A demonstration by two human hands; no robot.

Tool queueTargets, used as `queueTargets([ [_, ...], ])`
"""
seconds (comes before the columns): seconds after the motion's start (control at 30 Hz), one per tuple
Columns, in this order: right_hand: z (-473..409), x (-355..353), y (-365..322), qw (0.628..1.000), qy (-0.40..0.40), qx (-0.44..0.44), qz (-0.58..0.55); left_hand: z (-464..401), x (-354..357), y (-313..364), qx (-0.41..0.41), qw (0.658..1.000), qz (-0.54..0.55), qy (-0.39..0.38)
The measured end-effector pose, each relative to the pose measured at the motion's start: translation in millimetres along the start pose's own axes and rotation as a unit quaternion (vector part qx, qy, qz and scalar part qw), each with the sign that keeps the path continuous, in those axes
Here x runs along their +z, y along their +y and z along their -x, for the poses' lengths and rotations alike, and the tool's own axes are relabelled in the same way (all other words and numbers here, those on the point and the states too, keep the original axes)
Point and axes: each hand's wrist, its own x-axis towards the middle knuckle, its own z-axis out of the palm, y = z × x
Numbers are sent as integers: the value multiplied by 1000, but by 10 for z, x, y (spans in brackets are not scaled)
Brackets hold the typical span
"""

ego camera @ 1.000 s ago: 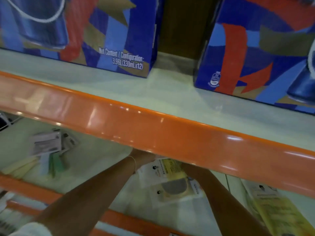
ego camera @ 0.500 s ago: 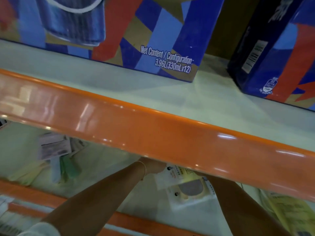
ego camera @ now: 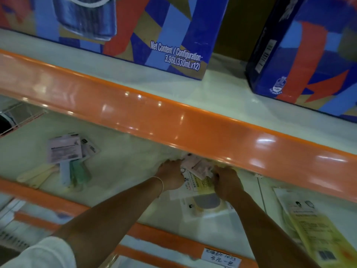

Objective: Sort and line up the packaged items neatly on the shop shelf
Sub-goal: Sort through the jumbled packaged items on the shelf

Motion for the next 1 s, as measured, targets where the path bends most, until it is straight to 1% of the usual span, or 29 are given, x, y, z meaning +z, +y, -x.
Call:
queueTargets([
  [0.1, 141, 9, 54, 999, 21, -23, 13, 85, 18, 28, 10, 999, 27, 27],
  [0.2, 214, 41, 59, 998, 19, -46, 31, 228, 81, 32, 11, 998, 23, 64],
  [0.27, 229, 118, 49, 999, 17, -48, 5, 333, 139, -10, -5, 995, 24, 95],
  [0.37, 281, 203, -46, 997, 19, -52, -60, 489, 211, -115, -30, 992, 12, 122],
  [0.53, 318, 262, -330, 992, 8, -105, -68, 659, 129, -354, -50, 988, -24, 144],
  [0.67, 346, 268, -723, 987, 20, -127, -98, 793, -136, -593, -56, 983, -29, 171],
  [0.8, 362, 292, -1309, 978, 13, -157, -135, 1004, -462, -998, -62, 972, -25, 224],
  [0.9, 399, 322, -1820, 977, 0, -155, -149, 1180, -741, -1395, -98, 962, -11, 254],
  [1.0, 419, 405, -2297, 976, -5, -147, -161, 1328, -991, -1786, -124, 952, -23, 278],
])
